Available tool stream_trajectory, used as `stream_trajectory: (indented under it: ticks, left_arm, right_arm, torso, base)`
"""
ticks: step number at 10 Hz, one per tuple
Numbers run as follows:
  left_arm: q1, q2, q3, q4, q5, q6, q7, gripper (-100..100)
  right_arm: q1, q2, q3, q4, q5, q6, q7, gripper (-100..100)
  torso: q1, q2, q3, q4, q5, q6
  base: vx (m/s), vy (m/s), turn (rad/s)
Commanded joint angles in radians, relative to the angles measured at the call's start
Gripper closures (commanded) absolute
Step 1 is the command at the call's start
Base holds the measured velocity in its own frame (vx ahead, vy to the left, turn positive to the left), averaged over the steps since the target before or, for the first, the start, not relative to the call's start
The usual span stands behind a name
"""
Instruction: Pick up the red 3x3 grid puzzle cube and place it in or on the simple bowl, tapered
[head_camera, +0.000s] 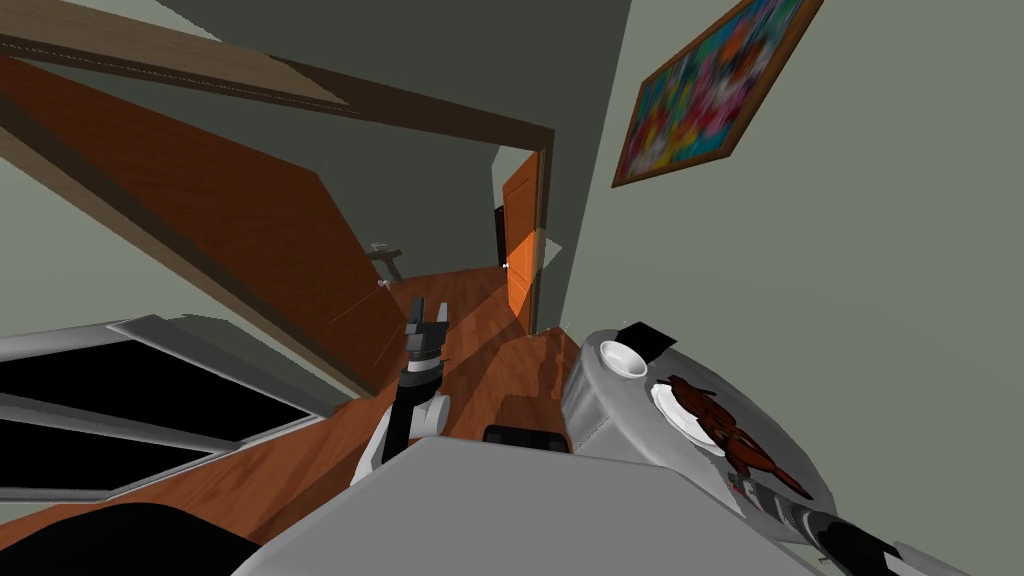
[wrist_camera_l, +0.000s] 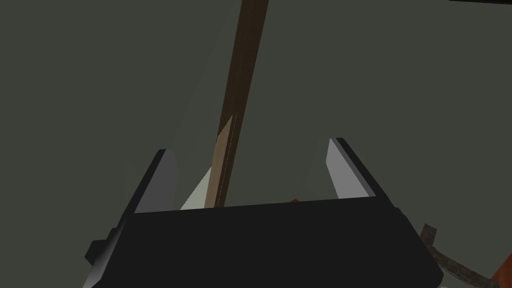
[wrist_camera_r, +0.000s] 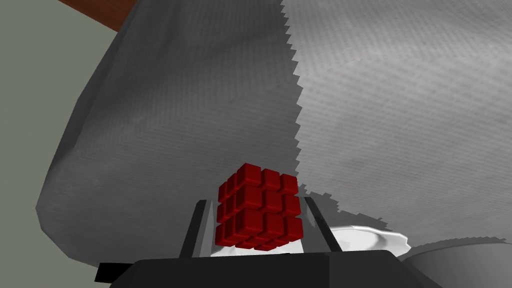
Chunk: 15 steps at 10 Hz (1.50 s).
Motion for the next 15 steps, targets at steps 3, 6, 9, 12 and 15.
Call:
stream_trajectory:
  ticks: [3, 6, 9, 12, 15]
  left_arm:
    - [0.000, 0.000, 0.000, 0.000, 0.000, 0.000, 0.000, 0]
    - [0.000, 0.000, 0.000, 0.000, 0.000, 0.000, 0.000, 0]
    - [0.000, 0.000, 0.000, 0.000, 0.000, 0.000, 0.000, 0]
    - [0.000, 0.000, 0.000, 0.000, 0.000, 0.000, 0.000, 0]
    - [0.000, 0.000, 0.000, 0.000, 0.000, 0.000, 0.000, 0]
  right_arm:
    - [0.095, -0.034, -0.082, -0.121, 0.032, 0.042, 0.027, 100]
    - [0.157, -0.049, -0.132, -0.213, 0.048, 0.058, 0.038, 100]
    - [0.247, -0.079, -0.215, -0.306, 0.079, 0.092, 0.061, 100]
    - [0.299, -0.094, -0.256, -0.392, 0.095, 0.108, 0.072, 100]
    - [0.262, -0.129, -0.255, -0.384, 0.083, 0.113, 0.070, 100]
  torso:
    - [0.000, 0.000, 0.000, 0.000, 0.000, 0.000]
    - [0.001, -0.002, -0.001, 0.000, 0.002, 0.000]
    - [0.003, -0.001, 0.000, 0.001, 0.002, -0.002]
    - [0.004, -0.001, 0.000, 0.001, 0.004, -0.002]
    - [0.004, 0.002, 0.001, 0.001, 0.004, -0.002]
  base:
    - [0.054, -0.009, -0.064]
    - [0.079, -0.005, -0.062]
    - [0.061, 0.004, -0.062]
    - [0.062, -0.002, -0.056]
    - [0.001, 0.010, 0.014]
